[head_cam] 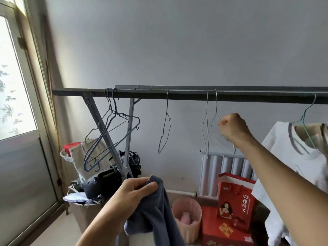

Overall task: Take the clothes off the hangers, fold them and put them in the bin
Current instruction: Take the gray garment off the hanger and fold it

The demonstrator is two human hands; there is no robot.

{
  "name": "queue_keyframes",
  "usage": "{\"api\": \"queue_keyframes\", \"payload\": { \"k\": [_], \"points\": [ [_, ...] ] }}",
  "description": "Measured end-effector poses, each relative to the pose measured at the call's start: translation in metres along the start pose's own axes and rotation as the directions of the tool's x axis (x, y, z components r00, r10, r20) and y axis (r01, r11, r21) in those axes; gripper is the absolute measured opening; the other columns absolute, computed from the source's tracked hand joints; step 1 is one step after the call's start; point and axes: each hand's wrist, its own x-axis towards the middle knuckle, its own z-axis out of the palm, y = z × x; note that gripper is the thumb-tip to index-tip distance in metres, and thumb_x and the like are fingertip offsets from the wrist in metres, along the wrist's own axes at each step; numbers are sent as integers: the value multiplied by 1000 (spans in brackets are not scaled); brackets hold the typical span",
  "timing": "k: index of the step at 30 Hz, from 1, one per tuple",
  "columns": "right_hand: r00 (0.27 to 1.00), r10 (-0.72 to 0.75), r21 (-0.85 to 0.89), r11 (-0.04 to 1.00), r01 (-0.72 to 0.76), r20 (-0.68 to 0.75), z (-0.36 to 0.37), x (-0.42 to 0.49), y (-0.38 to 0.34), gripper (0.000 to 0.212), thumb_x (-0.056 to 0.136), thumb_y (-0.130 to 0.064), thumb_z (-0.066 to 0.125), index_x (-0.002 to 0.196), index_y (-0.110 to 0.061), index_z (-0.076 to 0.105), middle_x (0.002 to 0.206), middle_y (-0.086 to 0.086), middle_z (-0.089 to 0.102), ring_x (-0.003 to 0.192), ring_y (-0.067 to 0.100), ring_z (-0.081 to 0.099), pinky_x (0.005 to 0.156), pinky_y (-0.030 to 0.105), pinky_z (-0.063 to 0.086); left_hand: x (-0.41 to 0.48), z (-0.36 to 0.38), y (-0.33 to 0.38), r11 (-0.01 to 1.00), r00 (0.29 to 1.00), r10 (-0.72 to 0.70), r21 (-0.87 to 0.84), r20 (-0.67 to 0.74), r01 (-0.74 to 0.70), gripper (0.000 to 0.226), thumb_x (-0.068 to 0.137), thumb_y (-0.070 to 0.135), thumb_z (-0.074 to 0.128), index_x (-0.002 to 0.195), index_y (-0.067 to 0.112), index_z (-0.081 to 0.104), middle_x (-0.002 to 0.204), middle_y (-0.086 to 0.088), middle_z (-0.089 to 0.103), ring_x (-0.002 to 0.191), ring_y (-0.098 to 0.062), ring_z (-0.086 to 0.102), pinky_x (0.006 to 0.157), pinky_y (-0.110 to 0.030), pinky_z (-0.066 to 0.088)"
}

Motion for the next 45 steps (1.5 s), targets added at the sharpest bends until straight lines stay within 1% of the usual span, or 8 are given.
{"api": "queue_keyframes", "payload": {
  "k": [7,16,19,25,30,33,40,45],
  "points": [
    [990,-108,15,994,107,94,58,-6,-46,38,94,-10,46,58,-17,34,63,1,43,67,25,47,54,27,35,-11,-15,30,964,999,-6,-266,36,15,18,83,13,63,89,2,76,89,-20,71,75,-23,69,67,-27,58],
    [953,-301,-73,951,301,14,78,-40,-76,33,100,-33,39,105,-9,60,106,13,61,94,31,57,77,36,44,-3,-41,48,909,975,-105,-378,197,174,54,85,56,50,110,13,71,93,-8,68,76,-19,58,68,-29,48],
    [756,-637,279,706,651,-150,52,-99,-88,27,96,-30,45,99,-15,67,98,-1,67,84,20,63,70,31,50,0,-47,49,906,946,-105,-364,306,218,77,85,72,36,135,16,55,102,-7,70,73,-18,66,62,-28,55],
    [341,-806,118,446,887,484,31,-156,-108,19,93,-49,47,101,-37,59,88,-17,62,72,2,56,66,23,41,5,-49,47,877,875,-57,-395,482,275,76,82,76,35,135,27,57,120,-11,62,87,-24,58,60,-27,58],
    [413,-761,23,489,872,500,9,-133,-96,22,92,-45,50,78,-28,50,85,-11,49,72,10,51,67,33,43,-4,-45,52,969,941,-199,199,276,146,78,78,85,24,135,41,52,123,-3,67,75,-2,66,69,-23,51],
    [518,-676,51,632,773,524,-9,-108,-73,29,93,-42,51,68,-28,45,77,-13,50,68,4,49,64,32,40,-11,-65,65,688,950,-193,724,246,-48,68,73,88,39,95,33,71,91,13,72,79,-3,66,74,-24,50],
    [671,-588,79,776,626,453,-26,-99,-30,28,87,-48,56,68,-27,55,66,-7,56,65,13,53,65,37,44,-3,-76,101,580,944,235,745,232,-328,6,83,17,76,81,23,77,75,5,76,68,-3,66,69,-28,55],
    [681,-618,170,777,607,392,-37,-104,-22,29,87,-34,63,63,-20,56,65,-3,55,64,20,54,64,45,48,-2,-52,105,456,924,338,827,180,-328,4,80,30,77,77,31,77,66,10,71,59,4,58,64,-18,45]
  ]
}}
